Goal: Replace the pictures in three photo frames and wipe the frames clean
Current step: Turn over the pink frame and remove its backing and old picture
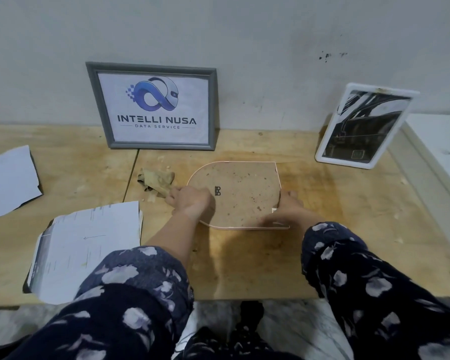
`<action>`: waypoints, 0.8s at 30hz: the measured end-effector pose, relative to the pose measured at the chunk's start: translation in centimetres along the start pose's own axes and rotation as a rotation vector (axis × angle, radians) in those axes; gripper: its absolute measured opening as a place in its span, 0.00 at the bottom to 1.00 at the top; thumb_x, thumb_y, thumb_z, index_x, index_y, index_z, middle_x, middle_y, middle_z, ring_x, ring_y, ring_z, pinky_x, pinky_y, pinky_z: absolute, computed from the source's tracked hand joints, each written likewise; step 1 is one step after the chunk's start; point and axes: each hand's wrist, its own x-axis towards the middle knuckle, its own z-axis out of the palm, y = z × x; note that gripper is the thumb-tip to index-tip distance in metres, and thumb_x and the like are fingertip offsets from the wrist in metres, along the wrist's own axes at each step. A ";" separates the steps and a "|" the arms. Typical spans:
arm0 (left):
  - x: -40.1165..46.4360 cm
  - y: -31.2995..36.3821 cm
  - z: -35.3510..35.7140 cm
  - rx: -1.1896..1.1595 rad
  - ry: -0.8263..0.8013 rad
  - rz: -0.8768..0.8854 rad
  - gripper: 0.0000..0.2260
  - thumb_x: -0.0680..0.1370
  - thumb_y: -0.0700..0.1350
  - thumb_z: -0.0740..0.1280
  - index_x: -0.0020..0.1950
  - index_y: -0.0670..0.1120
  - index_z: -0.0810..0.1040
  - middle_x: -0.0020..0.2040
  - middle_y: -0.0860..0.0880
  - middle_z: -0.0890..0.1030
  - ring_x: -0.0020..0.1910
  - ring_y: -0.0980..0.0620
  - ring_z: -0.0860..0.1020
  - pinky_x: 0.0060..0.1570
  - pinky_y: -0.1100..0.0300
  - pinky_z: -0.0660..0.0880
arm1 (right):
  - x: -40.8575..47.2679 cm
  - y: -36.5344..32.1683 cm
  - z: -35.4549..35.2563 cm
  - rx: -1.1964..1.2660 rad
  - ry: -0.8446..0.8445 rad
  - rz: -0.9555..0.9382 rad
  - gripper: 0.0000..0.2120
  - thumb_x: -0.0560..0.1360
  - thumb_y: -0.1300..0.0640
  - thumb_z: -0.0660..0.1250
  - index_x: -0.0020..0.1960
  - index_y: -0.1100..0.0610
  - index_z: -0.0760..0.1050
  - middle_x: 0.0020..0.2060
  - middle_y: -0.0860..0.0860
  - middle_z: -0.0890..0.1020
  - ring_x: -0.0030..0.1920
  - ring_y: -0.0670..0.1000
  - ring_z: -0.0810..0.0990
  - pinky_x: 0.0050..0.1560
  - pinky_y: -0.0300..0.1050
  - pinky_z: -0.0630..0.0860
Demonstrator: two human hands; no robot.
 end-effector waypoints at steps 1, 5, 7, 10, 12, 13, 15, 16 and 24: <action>0.2 0.3 0.0 -0.007 0.001 -0.028 0.26 0.77 0.48 0.60 0.71 0.35 0.66 0.73 0.41 0.59 0.70 0.39 0.57 0.66 0.48 0.63 | 0.2 0.2 -0.1 -0.027 -0.018 -0.012 0.48 0.62 0.49 0.80 0.73 0.56 0.57 0.67 0.56 0.62 0.68 0.60 0.64 0.69 0.56 0.66; 0.6 0.8 -0.2 0.005 0.011 -0.079 0.26 0.76 0.51 0.61 0.69 0.37 0.68 0.71 0.39 0.63 0.68 0.39 0.60 0.64 0.50 0.64 | 0.7 0.5 -0.5 -0.110 -0.045 -0.028 0.50 0.61 0.51 0.81 0.73 0.59 0.56 0.68 0.55 0.62 0.67 0.58 0.66 0.68 0.54 0.67; 0.9 0.9 -0.2 0.013 0.002 -0.103 0.28 0.76 0.54 0.61 0.70 0.37 0.67 0.70 0.38 0.63 0.68 0.38 0.60 0.63 0.49 0.65 | 0.8 0.6 -0.7 -0.134 -0.056 -0.044 0.51 0.61 0.52 0.81 0.73 0.60 0.56 0.69 0.55 0.61 0.68 0.58 0.65 0.68 0.53 0.68; 1.5 1.0 -0.1 -0.051 -0.021 -0.163 0.35 0.71 0.57 0.64 0.71 0.38 0.65 0.69 0.39 0.64 0.67 0.39 0.61 0.62 0.47 0.69 | 0.9 0.7 -0.7 -0.160 -0.050 -0.073 0.50 0.59 0.51 0.82 0.72 0.61 0.58 0.68 0.56 0.61 0.67 0.58 0.66 0.67 0.53 0.69; 1.5 1.0 -0.1 -0.077 -0.022 -0.181 0.38 0.66 0.58 0.65 0.70 0.37 0.66 0.67 0.39 0.65 0.65 0.39 0.63 0.61 0.46 0.71 | 1.0 0.7 -0.6 -0.180 -0.041 -0.084 0.51 0.59 0.50 0.82 0.71 0.62 0.58 0.68 0.57 0.61 0.67 0.59 0.66 0.66 0.52 0.70; 1.3 1.0 -0.1 -0.055 -0.026 -0.175 0.39 0.65 0.58 0.66 0.70 0.37 0.67 0.68 0.39 0.65 0.65 0.39 0.65 0.62 0.47 0.70 | 1.1 0.7 -0.6 -0.186 -0.040 -0.089 0.51 0.59 0.50 0.82 0.71 0.63 0.58 0.68 0.57 0.61 0.67 0.59 0.66 0.66 0.52 0.70; 1.6 1.0 0.2 0.006 -0.033 -0.175 0.41 0.63 0.58 0.69 0.70 0.37 0.67 0.69 0.38 0.66 0.66 0.38 0.66 0.65 0.49 0.69 | 1.1 0.8 -0.5 -0.185 -0.041 -0.098 0.51 0.58 0.50 0.82 0.71 0.63 0.58 0.69 0.58 0.60 0.67 0.59 0.65 0.66 0.52 0.69; 1.9 1.0 0.4 0.027 -0.047 -0.180 0.43 0.60 0.58 0.71 0.69 0.37 0.68 0.68 0.38 0.68 0.66 0.39 0.67 0.65 0.49 0.69 | 1.2 0.8 -0.5 -0.179 -0.041 -0.102 0.51 0.58 0.50 0.82 0.71 0.63 0.58 0.69 0.58 0.60 0.67 0.59 0.65 0.66 0.52 0.69; 1.6 2.0 -1.3 0.227 -0.115 -0.066 0.33 0.66 0.61 0.73 0.64 0.42 0.75 0.62 0.42 0.77 0.61 0.43 0.75 0.61 0.54 0.74 | 1.0 0.9 -0.4 -0.166 -0.036 -0.118 0.49 0.58 0.51 0.82 0.70 0.61 0.59 0.66 0.57 0.62 0.67 0.58 0.65 0.66 0.53 0.69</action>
